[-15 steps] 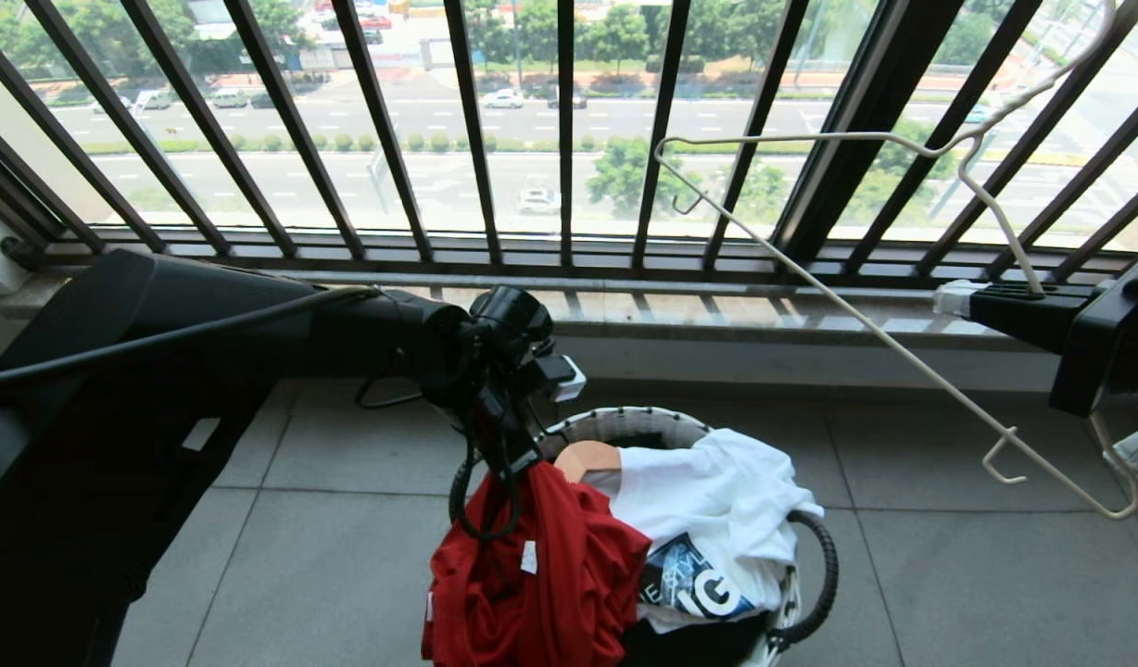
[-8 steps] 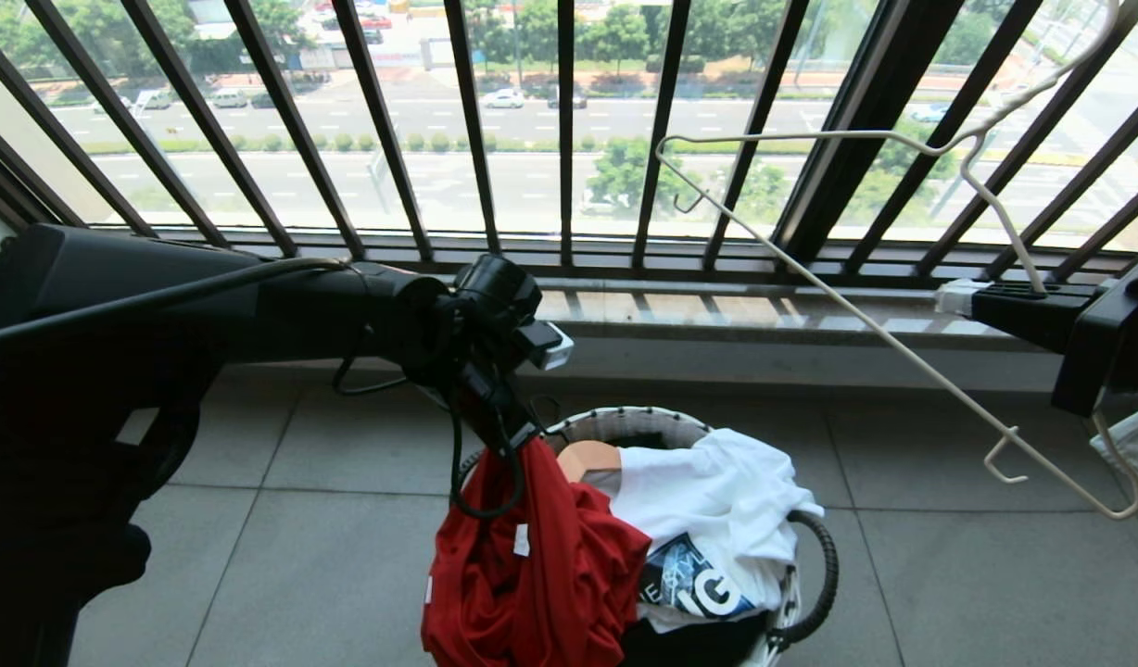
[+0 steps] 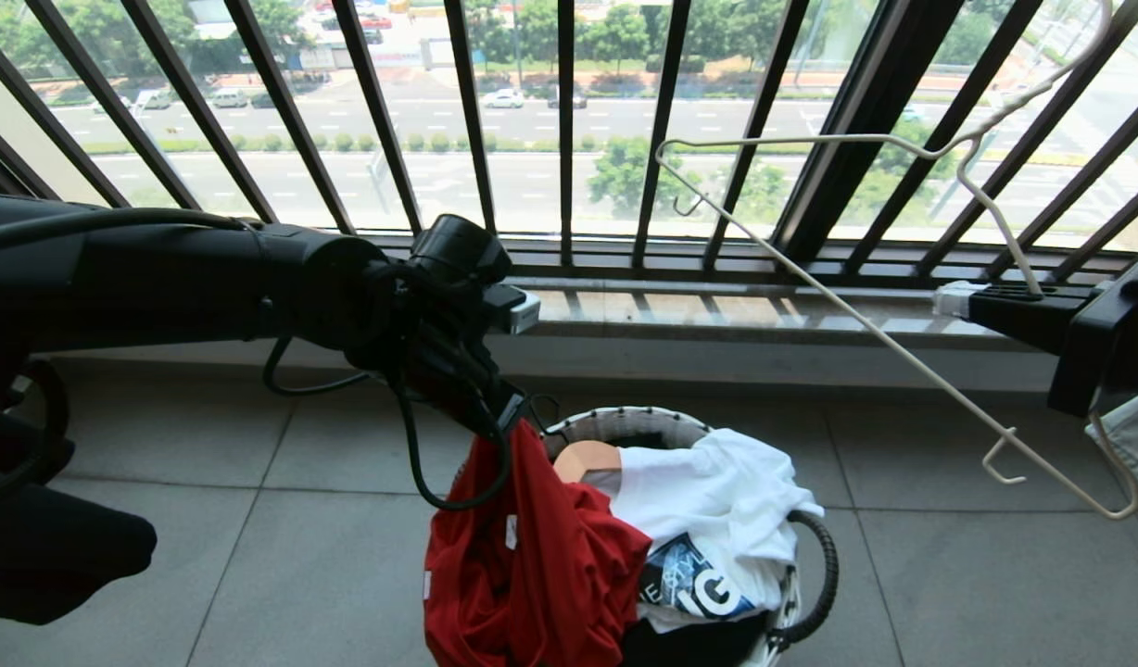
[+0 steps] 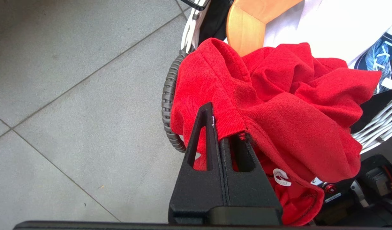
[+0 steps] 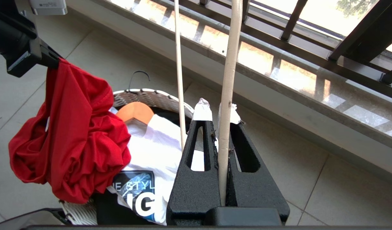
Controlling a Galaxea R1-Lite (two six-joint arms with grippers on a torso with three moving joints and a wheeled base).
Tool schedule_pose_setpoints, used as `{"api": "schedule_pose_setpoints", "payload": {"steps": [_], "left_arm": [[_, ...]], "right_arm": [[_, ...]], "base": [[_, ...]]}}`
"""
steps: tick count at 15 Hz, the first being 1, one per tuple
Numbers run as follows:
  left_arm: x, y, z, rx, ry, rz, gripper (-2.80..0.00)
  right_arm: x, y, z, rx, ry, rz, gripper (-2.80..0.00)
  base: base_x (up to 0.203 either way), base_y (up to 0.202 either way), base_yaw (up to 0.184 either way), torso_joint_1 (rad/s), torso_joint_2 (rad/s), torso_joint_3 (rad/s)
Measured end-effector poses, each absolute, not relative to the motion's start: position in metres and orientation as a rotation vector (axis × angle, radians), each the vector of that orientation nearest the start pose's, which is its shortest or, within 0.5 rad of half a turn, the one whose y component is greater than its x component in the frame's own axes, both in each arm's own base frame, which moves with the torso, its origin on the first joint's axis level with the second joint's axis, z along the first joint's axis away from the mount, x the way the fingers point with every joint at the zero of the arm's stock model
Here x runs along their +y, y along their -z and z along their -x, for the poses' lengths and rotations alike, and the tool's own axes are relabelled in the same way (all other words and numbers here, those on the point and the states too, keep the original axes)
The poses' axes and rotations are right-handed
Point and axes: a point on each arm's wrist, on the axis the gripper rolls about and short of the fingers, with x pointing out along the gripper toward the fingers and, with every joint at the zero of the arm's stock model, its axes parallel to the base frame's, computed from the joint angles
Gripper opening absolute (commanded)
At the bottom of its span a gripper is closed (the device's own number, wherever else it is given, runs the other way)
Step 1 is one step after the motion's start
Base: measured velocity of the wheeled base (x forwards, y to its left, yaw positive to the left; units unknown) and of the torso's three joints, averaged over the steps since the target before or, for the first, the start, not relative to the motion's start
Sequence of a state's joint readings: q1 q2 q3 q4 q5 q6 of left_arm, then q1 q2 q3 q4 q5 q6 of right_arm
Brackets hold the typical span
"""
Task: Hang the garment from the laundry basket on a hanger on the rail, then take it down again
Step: Pick up clothes from the basket
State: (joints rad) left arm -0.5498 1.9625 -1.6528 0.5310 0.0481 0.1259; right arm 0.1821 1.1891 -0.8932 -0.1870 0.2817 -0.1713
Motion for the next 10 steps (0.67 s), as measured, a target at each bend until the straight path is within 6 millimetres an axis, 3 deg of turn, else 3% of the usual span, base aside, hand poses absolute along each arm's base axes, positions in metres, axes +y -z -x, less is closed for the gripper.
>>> {"api": "schedule_pose_setpoints", "payload": {"steps": [10], "left_arm": [[-0.191, -0.219, -0.305, 0.714, 0.53, -0.331, -2.8]], "right_arm": [[0.04, -0.284, -0.181, 0.097, -0.47, 0.163, -2.8]], "base": [[0.0, 0.0, 0.0, 0.0, 0.0, 0.0]]}}
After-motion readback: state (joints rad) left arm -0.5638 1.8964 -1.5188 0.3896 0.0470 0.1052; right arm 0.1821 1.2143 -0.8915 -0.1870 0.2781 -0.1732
